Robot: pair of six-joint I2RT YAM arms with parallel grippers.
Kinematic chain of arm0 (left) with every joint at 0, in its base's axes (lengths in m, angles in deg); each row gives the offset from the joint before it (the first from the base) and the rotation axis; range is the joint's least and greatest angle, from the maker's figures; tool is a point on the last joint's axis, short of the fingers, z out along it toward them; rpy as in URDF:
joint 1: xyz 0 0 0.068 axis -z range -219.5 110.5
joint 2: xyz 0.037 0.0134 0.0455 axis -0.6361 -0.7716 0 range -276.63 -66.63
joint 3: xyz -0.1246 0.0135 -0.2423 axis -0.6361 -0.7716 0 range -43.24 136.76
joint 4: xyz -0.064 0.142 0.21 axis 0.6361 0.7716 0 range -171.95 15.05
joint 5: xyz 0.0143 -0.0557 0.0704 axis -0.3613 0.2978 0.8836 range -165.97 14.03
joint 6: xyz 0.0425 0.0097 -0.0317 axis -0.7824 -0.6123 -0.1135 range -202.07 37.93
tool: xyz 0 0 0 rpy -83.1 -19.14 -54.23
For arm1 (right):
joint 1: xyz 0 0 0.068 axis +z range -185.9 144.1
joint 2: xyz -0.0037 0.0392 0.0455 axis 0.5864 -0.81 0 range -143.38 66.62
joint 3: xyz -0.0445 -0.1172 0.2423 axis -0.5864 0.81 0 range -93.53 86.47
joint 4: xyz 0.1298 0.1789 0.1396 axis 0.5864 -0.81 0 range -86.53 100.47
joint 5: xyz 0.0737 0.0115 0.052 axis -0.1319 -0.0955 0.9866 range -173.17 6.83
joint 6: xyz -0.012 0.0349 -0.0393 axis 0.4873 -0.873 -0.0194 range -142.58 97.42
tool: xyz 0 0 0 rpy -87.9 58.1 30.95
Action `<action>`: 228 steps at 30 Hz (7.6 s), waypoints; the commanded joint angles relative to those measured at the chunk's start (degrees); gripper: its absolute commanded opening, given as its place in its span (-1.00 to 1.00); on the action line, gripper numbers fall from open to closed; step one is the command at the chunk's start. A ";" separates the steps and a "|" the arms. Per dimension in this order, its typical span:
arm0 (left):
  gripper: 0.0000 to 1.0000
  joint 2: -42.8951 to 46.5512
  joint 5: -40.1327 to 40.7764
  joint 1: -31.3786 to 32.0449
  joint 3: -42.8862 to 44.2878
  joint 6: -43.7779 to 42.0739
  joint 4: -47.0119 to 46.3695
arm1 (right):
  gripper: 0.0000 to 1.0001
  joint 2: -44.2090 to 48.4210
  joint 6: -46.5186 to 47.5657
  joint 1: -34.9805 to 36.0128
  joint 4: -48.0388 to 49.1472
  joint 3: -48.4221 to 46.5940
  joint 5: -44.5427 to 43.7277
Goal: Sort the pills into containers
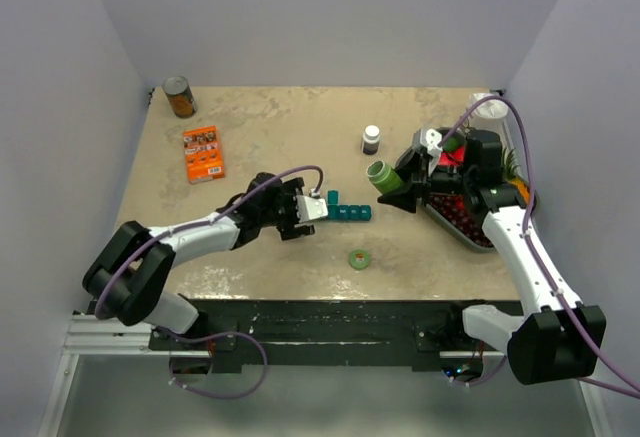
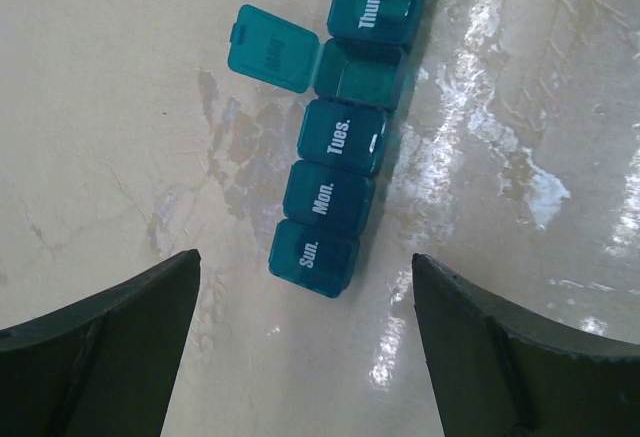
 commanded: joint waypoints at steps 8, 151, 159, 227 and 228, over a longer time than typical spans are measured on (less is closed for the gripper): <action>0.62 -12.83 -9.25 -3.62 11.93 -1.72 5.55 | -1.00 0.20 7.80 0.18 -6.73 -4.14 -0.33; 0.99 44.46 44.19 -4.41 -2.91 41.35 20.42 | -1.00 -47.26 17.55 37.53 -34.50 -34.55 -62.38; 0.99 44.64 44.10 -4.50 -2.91 41.35 20.42 | -1.00 -47.79 17.47 37.88 -35.47 -35.52 -63.17; 0.99 45.52 43.05 -5.11 -3.17 40.73 20.15 | -1.00 -51.66 16.94 40.34 -41.71 -41.41 -69.76; 0.99 45.52 42.96 -5.03 -3.17 40.73 20.15 | -1.00 -51.66 16.94 40.34 -41.80 -41.49 -69.85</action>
